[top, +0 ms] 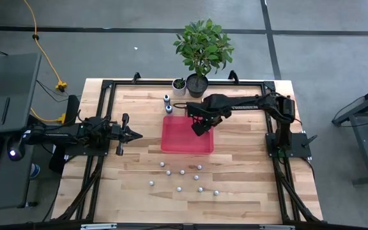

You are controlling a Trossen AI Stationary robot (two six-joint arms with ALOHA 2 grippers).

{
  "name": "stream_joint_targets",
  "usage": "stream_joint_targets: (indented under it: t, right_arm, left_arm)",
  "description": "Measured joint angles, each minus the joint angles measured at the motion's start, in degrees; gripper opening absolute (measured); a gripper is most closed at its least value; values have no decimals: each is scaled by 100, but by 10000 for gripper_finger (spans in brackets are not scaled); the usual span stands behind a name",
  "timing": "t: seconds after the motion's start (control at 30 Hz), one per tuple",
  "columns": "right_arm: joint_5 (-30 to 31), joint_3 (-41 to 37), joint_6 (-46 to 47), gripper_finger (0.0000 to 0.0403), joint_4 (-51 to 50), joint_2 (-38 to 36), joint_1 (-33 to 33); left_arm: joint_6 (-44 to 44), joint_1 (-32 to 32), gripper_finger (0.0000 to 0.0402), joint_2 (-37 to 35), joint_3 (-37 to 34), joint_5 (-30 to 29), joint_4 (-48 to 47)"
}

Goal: Pick & Place food coloring
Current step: Put the small purple food coloring bottle into the pink container

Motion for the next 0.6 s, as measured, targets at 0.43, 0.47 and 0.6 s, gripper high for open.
stream_joint_targets:
  t: [0.43,0.47,0.6]
  right_arm:
    - [-200,0,255,113,-509,-817,1049]
    - [-219,0,337,113,-562,-844,1138]
    - [-476,0,719,113,-702,-896,1478]
  left_arm:
    - [1,-2,0,0,0,0,1]
    - [1,-2,0,-1,-1,0,2]
    - [0,-1,0,0,-1,0,0]
